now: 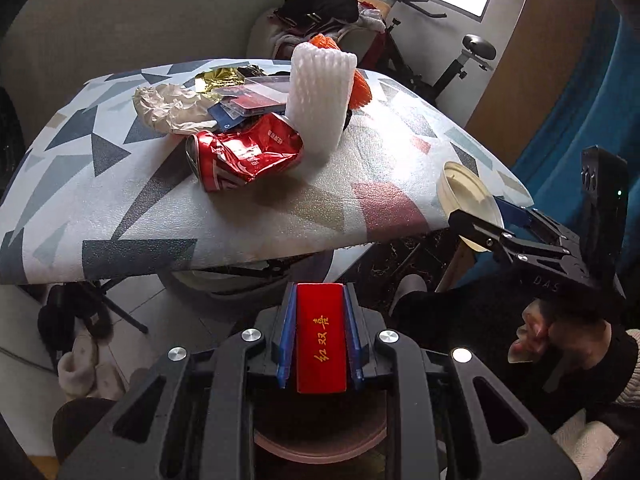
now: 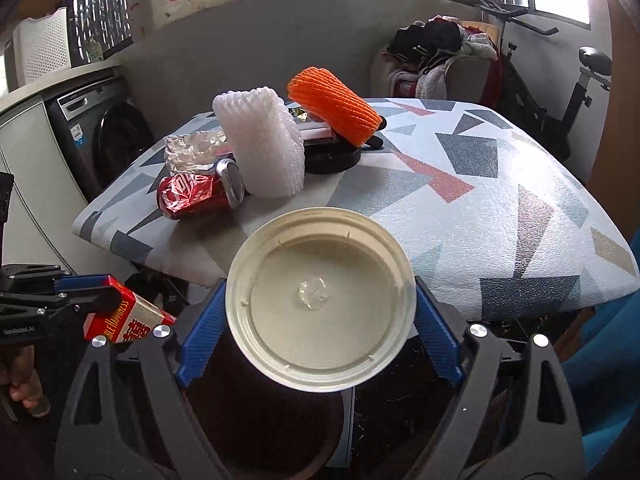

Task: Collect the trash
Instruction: 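Carry both items down to the brown bin and open both grippers to drop them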

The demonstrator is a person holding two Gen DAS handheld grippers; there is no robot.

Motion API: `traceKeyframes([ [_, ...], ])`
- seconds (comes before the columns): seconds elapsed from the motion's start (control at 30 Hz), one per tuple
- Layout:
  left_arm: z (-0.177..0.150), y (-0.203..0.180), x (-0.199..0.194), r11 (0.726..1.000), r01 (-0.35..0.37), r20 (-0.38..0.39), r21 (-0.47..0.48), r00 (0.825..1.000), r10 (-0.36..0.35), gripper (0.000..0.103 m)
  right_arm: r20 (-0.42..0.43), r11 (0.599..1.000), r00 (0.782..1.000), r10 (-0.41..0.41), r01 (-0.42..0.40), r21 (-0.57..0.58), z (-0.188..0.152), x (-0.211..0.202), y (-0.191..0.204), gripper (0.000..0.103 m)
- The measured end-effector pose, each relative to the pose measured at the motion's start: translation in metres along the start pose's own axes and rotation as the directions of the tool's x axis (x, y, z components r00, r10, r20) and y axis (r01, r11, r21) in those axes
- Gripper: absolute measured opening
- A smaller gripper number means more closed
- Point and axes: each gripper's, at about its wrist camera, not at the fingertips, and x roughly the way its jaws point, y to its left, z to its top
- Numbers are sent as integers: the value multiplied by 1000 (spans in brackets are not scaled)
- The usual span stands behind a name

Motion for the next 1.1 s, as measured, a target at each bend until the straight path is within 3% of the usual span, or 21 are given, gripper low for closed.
traceKeyframes([
  [0.1,0,4,5,999,-24,5,29,1000,24,22,-11,999,1000,15,-15,-47,-1,4,10,87],
  [0.2,1,9,7,1000,22,10,13,1000,-22,23,-33,997,999,12,-14,-72,-2,10,15,87],
  [0.3,0,6,5,998,51,21,46,998,-52,52,-40,996,999,6,-9,-85,-2,13,20,87],
  [0.37,1,6,0,997,38,40,65,998,-41,57,-51,996,999,4,-9,-90,-2,16,21,87],
  [0.43,3,9,-7,998,16,67,67,998,-21,71,-71,995,997,11,-19,-100,-3,21,23,87],
  [0.6,5,18,-34,995,-70,168,74,984,56,91,-104,984,994,27,-45,-171,-8,26,40,87],
  [0.77,-7,30,-45,980,-182,234,81,959,159,96,-166,953,985,46,-93,-287,-19,36,66,87],
  [1.1,-11,51,-34,983,-184,167,8,969,180,96,-288,926,957,27,-132,-354,-36,63,90,87],
])
